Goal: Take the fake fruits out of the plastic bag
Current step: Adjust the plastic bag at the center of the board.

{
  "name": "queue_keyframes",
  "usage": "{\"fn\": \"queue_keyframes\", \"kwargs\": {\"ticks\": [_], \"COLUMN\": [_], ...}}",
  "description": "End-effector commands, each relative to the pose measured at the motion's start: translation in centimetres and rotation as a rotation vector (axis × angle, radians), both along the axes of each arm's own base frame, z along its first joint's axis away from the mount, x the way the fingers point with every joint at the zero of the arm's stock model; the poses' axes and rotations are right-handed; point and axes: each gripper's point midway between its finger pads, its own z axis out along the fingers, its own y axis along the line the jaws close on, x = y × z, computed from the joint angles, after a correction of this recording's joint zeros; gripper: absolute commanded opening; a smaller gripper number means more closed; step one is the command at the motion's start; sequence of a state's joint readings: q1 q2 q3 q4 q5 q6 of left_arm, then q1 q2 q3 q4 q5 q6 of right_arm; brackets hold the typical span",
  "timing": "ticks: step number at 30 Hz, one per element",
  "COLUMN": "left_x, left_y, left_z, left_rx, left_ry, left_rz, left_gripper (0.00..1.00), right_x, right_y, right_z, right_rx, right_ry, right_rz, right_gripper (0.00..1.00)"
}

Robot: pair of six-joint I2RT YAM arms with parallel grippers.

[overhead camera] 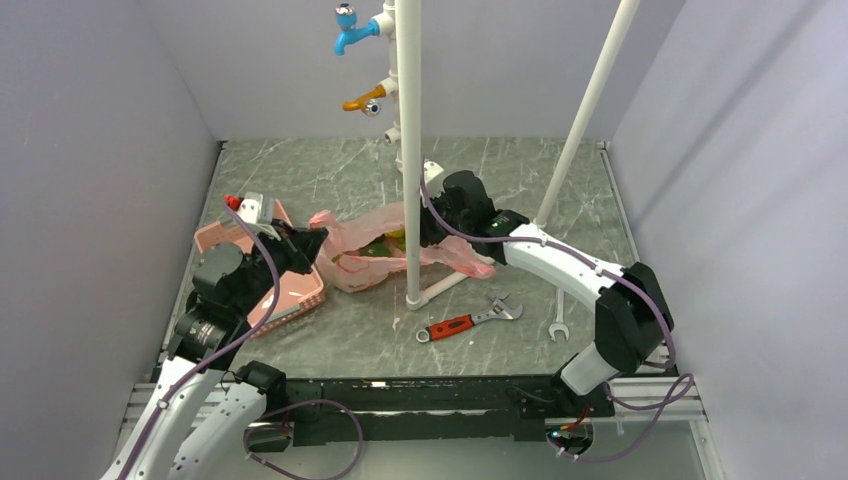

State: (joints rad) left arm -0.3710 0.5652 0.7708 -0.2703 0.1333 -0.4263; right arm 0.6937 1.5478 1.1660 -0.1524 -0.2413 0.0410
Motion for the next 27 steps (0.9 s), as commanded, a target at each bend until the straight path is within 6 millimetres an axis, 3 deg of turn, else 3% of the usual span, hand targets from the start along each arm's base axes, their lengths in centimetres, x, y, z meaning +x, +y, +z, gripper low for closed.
{"fn": "queue_keyframes", "kwargs": {"ticks": [1, 3, 5, 7, 8, 13, 17, 20, 24, 25, 27], "left_x": [0.1, 0.8, 1.7, 3.0, 3.5, 7.2, 8.7, 8.1, 6.5, 6.1, 5.3], "left_y": [0.3, 0.7, 1.3, 2.1, 2.3, 1.4, 1.3, 2.4, 4.8, 5.2, 5.6], "left_z": [1.8, 2.1, 2.5, 3.2, 4.4, 9.0, 10.4, 8.3, 3.2, 1.5, -1.6], "left_rx": [-0.025, -0.007, 0.015, 0.041, 0.05, 0.128, 0.165, 0.198, 0.236, 0.247, 0.264], "left_ry": [-0.03, -0.014, 0.006, 0.018, -0.006, -0.037, -0.03, 0.0, 0.068, 0.105, 0.185], "left_rz": [0.024, 0.056, 0.105, 0.169, 0.187, 0.174, 0.153, 0.178, 0.249, 0.26, 0.259], "left_gripper": [0.0, 0.0, 0.0, 0.0, 0.0, 0.0, 0.0, 0.0, 0.0, 0.03, 0.19], "right_x": [4.7, 6.2, 7.9, 9.5, 10.1, 11.6, 12.5, 12.5, 12.1, 12.1, 12.0], "right_y": [-0.3, -1.1, -2.1, -2.8, -3.1, -3.3, -3.7, -3.6, -3.3, -3.1, -2.4], "right_z": [4.2, 4.6, 5.8, 8.4, 9.6, 14.8, 17.3, 17.8, 17.4, 17.2, 16.4], "right_rx": [0.129, 0.193, 0.276, 0.335, 0.347, 0.388, 0.404, 0.422, 0.454, 0.46, 0.463], "right_ry": [-0.09, -0.034, 0.024, 0.011, -0.012, -0.084, -0.132, -0.137, -0.13, -0.127, -0.107], "right_rz": [-0.197, -0.265, -0.318, -0.377, -0.398, -0.431, -0.464, -0.459, -0.44, -0.433, -0.403], "right_gripper": [0.22, 0.0, 0.0, 0.0, 0.0, 0.0, 0.0, 0.0, 0.0, 0.0, 0.0]}}
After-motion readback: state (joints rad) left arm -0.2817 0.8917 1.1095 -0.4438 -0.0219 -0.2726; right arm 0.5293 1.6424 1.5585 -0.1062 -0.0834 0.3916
